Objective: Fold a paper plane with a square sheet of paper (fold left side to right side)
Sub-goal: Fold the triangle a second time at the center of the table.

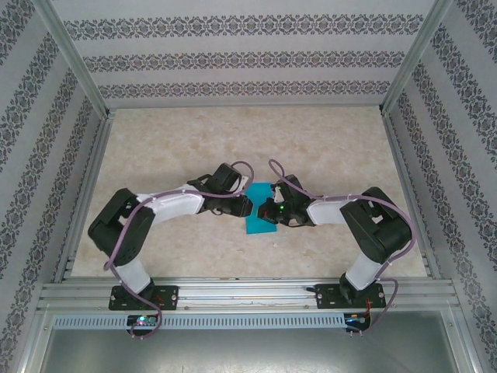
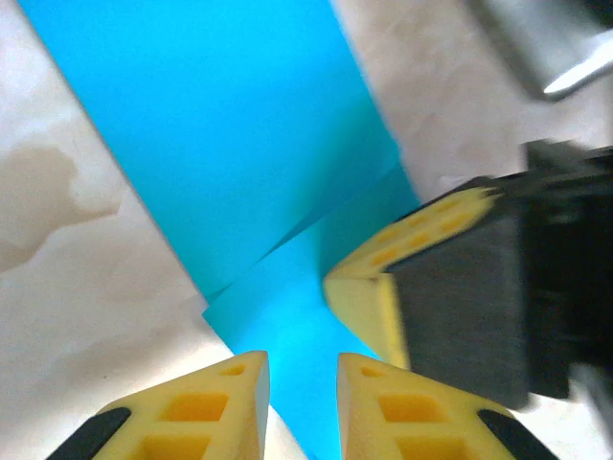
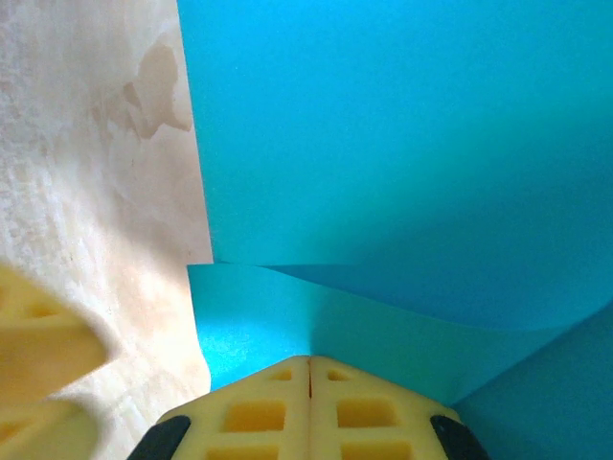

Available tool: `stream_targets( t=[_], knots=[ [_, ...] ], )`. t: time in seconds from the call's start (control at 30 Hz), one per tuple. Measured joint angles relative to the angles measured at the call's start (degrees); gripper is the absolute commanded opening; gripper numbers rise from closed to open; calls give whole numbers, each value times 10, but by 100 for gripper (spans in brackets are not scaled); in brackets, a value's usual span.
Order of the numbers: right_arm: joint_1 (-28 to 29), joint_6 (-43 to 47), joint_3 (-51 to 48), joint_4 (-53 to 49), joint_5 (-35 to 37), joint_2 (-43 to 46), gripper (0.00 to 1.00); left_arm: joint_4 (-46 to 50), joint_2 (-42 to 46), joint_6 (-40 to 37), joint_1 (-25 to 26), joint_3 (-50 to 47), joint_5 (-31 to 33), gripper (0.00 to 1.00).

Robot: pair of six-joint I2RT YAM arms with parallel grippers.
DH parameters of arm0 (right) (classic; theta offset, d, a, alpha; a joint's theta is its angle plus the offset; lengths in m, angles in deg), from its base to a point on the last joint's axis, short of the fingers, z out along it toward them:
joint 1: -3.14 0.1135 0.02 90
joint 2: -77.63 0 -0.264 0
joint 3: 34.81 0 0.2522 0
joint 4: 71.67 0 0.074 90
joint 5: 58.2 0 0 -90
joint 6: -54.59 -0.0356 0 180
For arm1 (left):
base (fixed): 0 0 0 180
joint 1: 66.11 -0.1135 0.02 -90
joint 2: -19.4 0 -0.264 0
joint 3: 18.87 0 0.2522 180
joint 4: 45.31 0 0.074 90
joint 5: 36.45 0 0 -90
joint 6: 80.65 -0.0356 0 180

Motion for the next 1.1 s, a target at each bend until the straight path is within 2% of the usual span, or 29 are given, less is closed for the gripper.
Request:
stream_targets(
  t=[0.13, 0.27, 0.6, 1.1],
  knots=[
    [0, 0, 0, 0, 0, 0, 0, 6, 52, 13, 0, -7, -9, 17],
    [0, 0, 0, 0, 0, 0, 0, 3, 68, 40, 3, -36, -43, 14],
    [0, 0, -2, 2, 0, 1, 0, -43, 6, 107, 24, -62, -122, 10],
    [0, 0, -2, 2, 0, 1, 0, -64, -50, 119, 24, -59, -123, 7]
  ],
)
